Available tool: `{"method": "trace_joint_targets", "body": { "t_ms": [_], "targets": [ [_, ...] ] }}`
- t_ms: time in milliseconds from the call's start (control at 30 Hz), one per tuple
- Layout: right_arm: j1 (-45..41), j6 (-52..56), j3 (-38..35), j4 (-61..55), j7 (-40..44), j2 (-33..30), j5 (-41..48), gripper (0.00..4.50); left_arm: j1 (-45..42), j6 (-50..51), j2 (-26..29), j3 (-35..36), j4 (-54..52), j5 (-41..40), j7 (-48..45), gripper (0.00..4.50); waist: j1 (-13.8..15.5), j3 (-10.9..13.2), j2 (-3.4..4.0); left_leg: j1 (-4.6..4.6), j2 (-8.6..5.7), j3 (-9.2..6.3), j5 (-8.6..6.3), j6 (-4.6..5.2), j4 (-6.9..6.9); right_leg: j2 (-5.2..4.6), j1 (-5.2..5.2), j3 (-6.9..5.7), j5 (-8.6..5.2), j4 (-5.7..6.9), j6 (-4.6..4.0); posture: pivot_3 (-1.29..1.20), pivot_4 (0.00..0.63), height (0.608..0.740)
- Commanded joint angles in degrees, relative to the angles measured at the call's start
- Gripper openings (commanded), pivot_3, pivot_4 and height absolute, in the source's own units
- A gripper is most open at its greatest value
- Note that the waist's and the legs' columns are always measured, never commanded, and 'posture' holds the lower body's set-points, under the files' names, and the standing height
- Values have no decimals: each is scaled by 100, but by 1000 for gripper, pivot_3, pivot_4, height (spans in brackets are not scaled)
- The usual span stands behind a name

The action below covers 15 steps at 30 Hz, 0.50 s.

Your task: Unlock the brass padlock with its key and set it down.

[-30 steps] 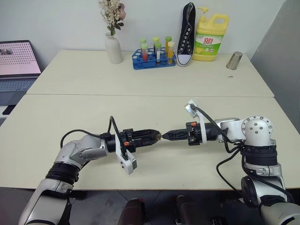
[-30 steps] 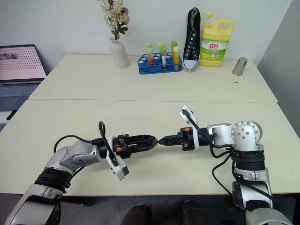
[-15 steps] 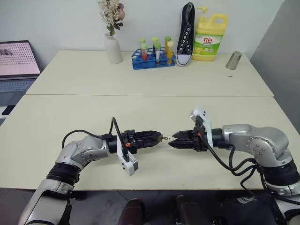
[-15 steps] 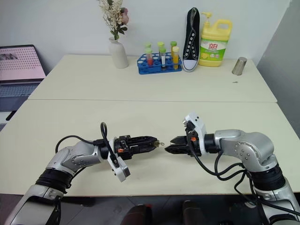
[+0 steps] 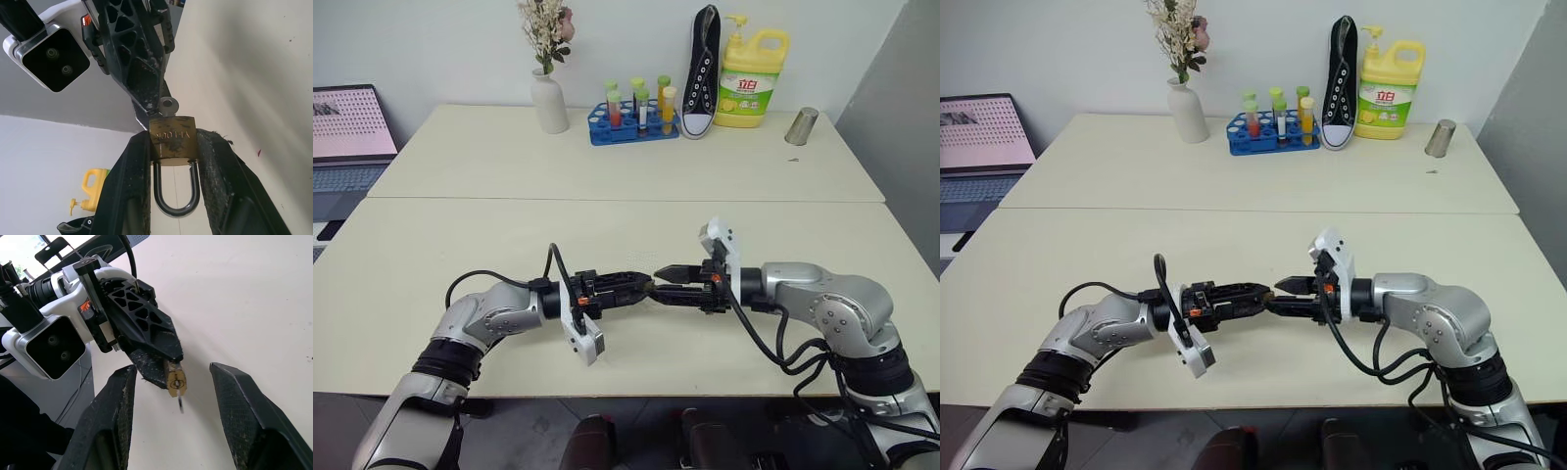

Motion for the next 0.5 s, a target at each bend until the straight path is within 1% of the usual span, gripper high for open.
{"method": "trace_joint_targets", "body": {
  "t_ms": [33,333,367,400,500],
  "targets": [
    [-24,-45,5,-119,1,47,-27,2456,-100,22,38,10,-206,-234,33,959,0,0,0,0,0,0,0,0,0,0,0,0,0,0,0,0,150,740],
    [-43,-13,15,-21,-54,207,-65,2456,-75,191,98,-10,-412,-462,-126,959,0,0,0,0,0,1,0,0,0,0,0,1,0,0,0,0,150,740],
    [-48,-16,7,-12,-54,213,-67,2090,-67,207,94,-12,-432,-471,-141,959,0,0,0,0,-1,1,0,0,0,0,0,0,0,0,0,0,150,740],
    [-54,-20,2,-3,-50,212,-72,1853,-59,221,87,-15,-447,-478,-155,959,-1,0,0,0,-1,0,0,0,0,0,0,0,0,0,0,0,150,740],
    [-70,6,-53,26,-40,223,-21,819,-45,243,81,-25,-465,-488,-184,959,0,0,0,0,-1,1,0,0,0,0,0,-1,0,0,0,0,150,740]
  ]
}}
